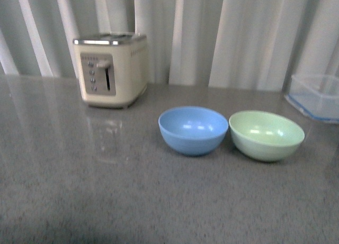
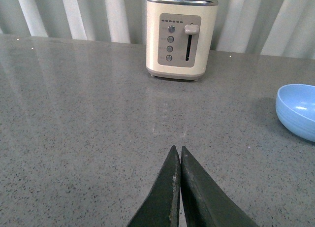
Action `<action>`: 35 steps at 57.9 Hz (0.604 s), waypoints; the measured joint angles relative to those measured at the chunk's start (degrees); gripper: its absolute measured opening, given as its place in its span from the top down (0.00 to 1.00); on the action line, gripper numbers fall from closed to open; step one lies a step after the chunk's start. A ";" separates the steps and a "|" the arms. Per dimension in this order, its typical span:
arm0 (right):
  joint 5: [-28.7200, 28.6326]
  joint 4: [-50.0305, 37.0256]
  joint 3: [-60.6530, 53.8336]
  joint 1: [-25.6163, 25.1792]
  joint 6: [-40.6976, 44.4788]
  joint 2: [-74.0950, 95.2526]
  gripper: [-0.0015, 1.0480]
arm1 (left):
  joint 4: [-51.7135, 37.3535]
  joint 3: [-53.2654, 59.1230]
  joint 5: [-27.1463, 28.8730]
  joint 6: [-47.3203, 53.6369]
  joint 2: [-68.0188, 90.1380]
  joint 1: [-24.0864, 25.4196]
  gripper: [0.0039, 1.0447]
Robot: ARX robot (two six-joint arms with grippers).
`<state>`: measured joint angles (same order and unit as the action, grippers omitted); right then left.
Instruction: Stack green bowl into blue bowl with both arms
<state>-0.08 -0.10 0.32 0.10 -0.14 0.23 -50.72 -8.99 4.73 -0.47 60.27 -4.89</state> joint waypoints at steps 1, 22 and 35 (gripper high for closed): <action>0.00 0.00 0.00 0.00 0.00 0.00 0.10 | 0.55 0.59 -0.20 0.00 -1.11 0.24 0.97; 0.00 0.00 0.00 0.00 0.00 0.00 0.10 | 4.96 7.48 -4.57 0.02 -11.78 4.72 0.97; 0.00 0.00 0.00 0.00 0.00 0.00 0.10 | 13.55 7.74 -4.55 0.02 -22.03 4.74 0.97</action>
<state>-0.08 -0.10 0.32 0.10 -0.14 0.23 -37.17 -1.26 0.19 -0.45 38.24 -0.14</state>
